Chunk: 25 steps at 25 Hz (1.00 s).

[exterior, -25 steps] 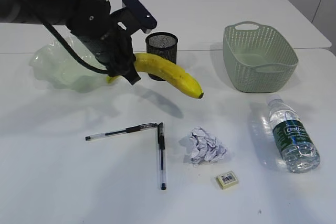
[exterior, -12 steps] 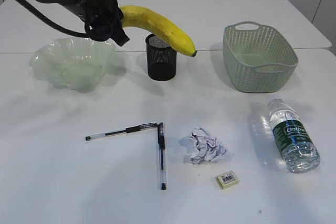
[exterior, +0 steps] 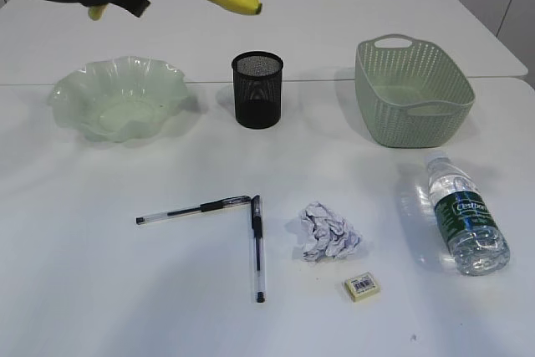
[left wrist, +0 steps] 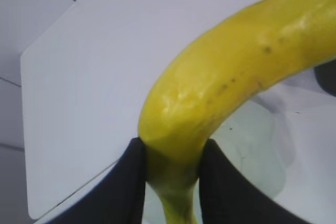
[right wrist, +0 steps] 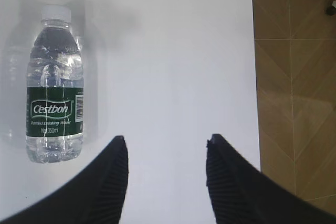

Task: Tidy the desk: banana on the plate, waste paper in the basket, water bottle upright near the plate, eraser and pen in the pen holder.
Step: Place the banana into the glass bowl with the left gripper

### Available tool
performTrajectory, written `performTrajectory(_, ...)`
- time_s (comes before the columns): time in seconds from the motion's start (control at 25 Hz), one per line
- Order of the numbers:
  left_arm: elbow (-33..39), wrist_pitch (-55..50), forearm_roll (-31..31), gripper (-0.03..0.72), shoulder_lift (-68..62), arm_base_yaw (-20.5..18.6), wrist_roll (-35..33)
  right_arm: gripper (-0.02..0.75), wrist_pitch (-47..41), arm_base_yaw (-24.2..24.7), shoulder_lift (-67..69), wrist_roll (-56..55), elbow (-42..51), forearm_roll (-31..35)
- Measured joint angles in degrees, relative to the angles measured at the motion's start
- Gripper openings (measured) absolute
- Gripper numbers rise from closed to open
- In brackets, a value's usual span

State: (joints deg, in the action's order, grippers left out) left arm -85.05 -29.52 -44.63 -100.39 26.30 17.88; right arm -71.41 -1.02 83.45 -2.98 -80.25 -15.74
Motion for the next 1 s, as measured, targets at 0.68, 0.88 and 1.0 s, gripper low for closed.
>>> performTrajectory(0.68, 0.0, 4.9, 0.1, 0.17, 0.8, -11.8, 18.9, 0.368, 0.0, 0.0, 0.0, 0.0, 0.0, 0.1)
performTrajectory(0.88, 0.0, 6.7, 0.1, 0.169, 0.0, -12.5, 21.0, 0.368, 0.0, 0.0, 0.0, 0.0, 0.0, 0.1)
performTrajectory(1.0, 0.0, 7.1, 0.1, 0.169, -1.6, -13.4, 22.3, 0.368, 0.0, 0.0, 0.0, 0.0, 0.0, 0.1)
